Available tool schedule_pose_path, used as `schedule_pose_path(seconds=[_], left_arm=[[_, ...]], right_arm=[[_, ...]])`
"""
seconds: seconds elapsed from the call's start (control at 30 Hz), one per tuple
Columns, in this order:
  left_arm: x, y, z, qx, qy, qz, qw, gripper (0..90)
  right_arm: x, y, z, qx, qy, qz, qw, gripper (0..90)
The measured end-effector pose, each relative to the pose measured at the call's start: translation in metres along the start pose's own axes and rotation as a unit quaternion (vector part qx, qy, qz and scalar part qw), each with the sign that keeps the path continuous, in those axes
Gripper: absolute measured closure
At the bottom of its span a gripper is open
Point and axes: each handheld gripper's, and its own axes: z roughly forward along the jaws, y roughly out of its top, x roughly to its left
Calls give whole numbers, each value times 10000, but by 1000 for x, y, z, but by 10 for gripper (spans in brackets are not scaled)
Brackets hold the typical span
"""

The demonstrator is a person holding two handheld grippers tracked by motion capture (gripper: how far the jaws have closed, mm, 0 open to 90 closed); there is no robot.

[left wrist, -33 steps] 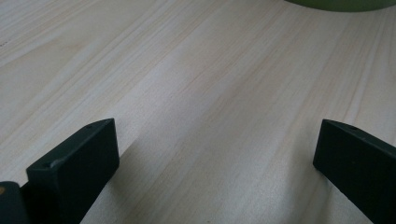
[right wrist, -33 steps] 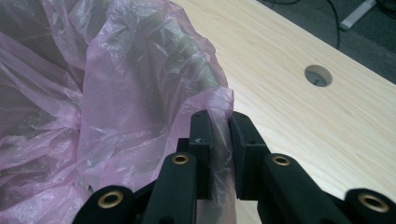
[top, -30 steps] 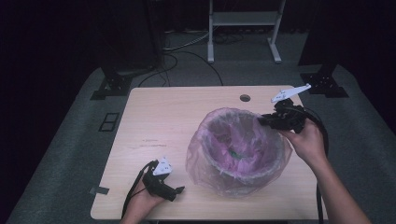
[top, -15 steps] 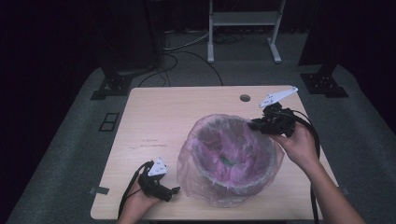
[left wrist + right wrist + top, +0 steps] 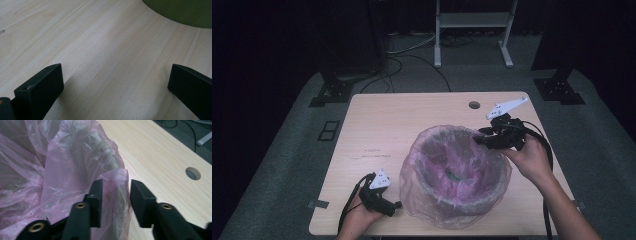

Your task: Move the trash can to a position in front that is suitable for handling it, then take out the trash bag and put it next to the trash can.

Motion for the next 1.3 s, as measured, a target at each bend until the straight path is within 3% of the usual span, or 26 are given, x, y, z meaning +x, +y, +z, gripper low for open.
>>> schedule_pose_path(seconds=[0.3, 0.9, 1.07, 1.3], left_arm=[[0, 0, 0, 2, 1, 1, 10000, 0], [-1, 0, 0, 1, 15, -18, 10000, 0], [-1, 0, 0, 2, 18, -19, 10000, 0], [-1, -1, -1, 2, 24, -20, 10000, 0]], right_arm=[[-1, -5, -20, -319, -19, 99, 9994, 476], [13, -39, -53, -516, 153, 191, 9984, 443], [12, -46, -49, -418, 233, 254, 9985, 443], [11, -51, -44, -349, 227, 277, 9987, 508]])
